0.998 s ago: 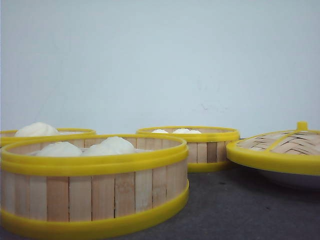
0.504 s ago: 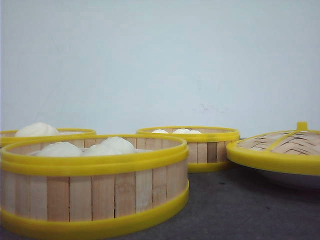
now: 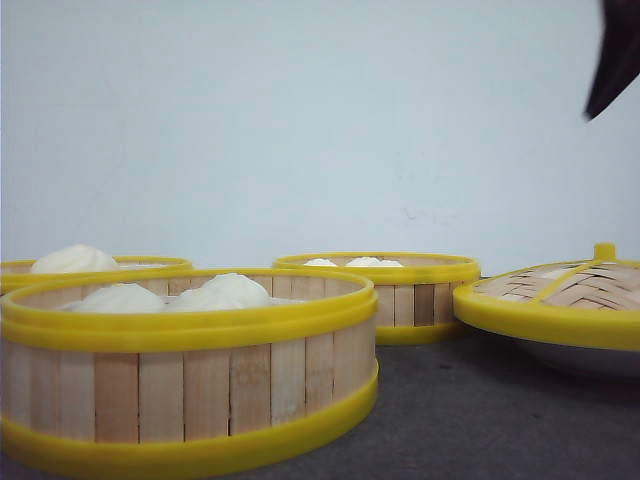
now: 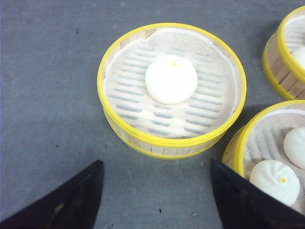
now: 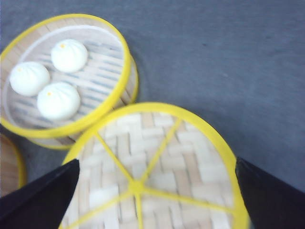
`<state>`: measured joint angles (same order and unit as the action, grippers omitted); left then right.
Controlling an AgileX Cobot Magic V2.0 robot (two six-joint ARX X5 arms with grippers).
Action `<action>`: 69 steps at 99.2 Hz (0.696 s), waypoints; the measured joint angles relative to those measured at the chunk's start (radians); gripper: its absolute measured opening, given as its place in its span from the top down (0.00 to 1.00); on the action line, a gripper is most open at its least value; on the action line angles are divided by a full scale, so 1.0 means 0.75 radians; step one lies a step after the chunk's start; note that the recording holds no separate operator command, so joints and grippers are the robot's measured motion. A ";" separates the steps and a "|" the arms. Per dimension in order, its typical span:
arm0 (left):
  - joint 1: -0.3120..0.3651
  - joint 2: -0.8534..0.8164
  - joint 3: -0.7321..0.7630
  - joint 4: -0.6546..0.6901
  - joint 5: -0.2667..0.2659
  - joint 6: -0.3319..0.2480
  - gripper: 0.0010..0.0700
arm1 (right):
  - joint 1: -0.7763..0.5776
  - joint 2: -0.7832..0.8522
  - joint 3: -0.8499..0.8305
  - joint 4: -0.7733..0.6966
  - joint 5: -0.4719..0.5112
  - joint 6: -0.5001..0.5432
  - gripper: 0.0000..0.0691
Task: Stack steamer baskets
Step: 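Lower the right gripper onto the rim of the farther steamer basket and grasp it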
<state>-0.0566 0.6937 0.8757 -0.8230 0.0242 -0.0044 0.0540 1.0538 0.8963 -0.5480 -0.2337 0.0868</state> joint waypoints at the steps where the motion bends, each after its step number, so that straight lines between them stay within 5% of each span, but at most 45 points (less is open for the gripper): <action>1: 0.000 0.000 0.000 0.000 0.000 -0.001 0.39 | 0.003 0.017 0.005 0.004 -0.001 0.001 0.06; 45: 0.000 0.000 0.000 0.000 0.001 -0.010 0.39 | 0.156 0.799 0.492 0.011 0.007 0.001 0.06; 69: 0.000 0.000 0.000 0.000 0.001 -0.010 0.39 | 0.241 1.111 0.772 -0.082 0.178 -0.063 0.11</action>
<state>-0.0566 0.6937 0.8757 -0.8230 0.0246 -0.0120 0.2348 1.8870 1.4750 -0.6098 -0.1005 0.0395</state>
